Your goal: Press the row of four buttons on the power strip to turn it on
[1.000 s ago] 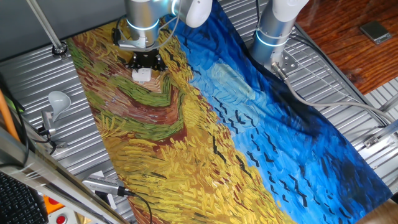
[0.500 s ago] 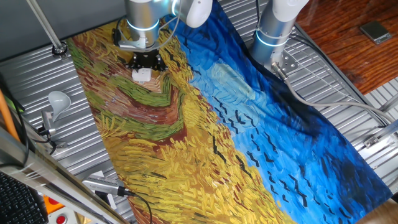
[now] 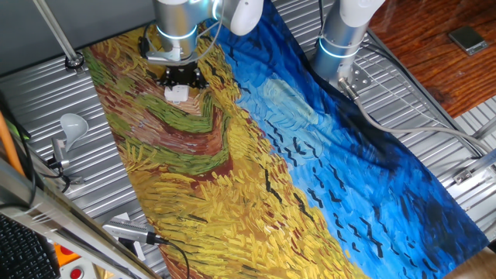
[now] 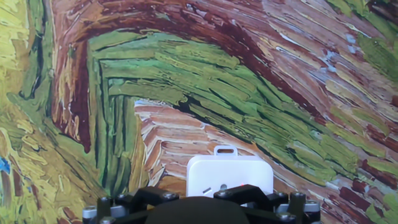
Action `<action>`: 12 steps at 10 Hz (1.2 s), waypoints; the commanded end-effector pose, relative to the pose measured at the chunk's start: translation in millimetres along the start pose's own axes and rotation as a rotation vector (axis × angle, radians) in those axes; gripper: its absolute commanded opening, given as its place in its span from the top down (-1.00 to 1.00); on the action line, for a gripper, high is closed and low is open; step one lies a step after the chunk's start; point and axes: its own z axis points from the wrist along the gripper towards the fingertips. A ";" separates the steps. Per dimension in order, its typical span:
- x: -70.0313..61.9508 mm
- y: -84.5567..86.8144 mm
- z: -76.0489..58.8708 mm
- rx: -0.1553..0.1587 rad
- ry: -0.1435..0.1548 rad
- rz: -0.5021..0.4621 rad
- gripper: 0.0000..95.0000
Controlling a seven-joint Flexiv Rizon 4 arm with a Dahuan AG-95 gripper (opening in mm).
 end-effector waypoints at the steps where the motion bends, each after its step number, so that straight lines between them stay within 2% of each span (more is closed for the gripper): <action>1: -2.1 3.7 -9.0 0.007 0.023 0.000 -1.00; 2: -3.2 5.8 -19.5 0.000 0.032 0.009 -1.00; 3: -3.8 6.7 -23.4 -0.002 0.031 0.014 -1.00; 6: -3.2 7.4 -26.9 -0.006 0.025 0.014 -1.00; 7: 0.7 7.4 -28.5 -0.004 0.027 0.016 -0.60; 10: 26.3 9.8 -39.6 0.003 0.033 0.015 -0.60; 12: 26.3 9.8 -39.6 0.005 0.039 0.039 -0.60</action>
